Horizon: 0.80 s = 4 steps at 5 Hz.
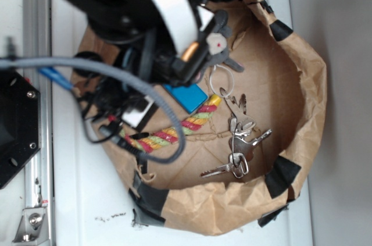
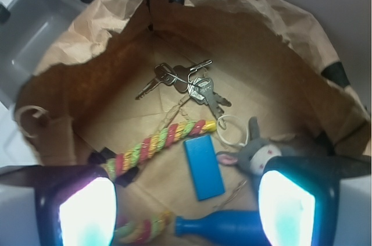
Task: Grab the silver keys.
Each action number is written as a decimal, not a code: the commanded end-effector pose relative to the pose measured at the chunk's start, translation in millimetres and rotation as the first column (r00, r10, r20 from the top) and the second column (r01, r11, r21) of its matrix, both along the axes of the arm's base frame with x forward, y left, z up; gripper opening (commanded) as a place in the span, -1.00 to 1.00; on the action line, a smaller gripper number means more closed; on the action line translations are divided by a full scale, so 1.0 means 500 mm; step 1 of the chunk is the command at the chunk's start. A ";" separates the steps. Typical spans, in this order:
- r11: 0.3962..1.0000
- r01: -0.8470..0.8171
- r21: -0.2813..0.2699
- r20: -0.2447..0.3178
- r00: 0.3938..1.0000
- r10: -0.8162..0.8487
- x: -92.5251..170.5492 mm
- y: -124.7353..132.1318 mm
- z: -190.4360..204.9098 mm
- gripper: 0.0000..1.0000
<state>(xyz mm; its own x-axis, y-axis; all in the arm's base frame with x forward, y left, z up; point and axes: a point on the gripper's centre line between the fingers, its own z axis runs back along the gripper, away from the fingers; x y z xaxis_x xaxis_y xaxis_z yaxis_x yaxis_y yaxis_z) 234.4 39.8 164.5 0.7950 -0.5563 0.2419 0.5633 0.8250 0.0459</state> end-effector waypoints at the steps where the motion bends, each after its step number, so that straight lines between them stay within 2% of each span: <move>1: 0.978 0.170 0.124 0.048 0.983 -0.177 0.057 -0.003 -0.013 1.00; 3: 0.871 0.435 0.227 -0.010 0.896 -0.445 0.050 -0.036 -0.103 1.00; 4: 0.832 0.502 0.236 -0.010 0.858 -0.514 0.066 -0.067 -0.125 1.00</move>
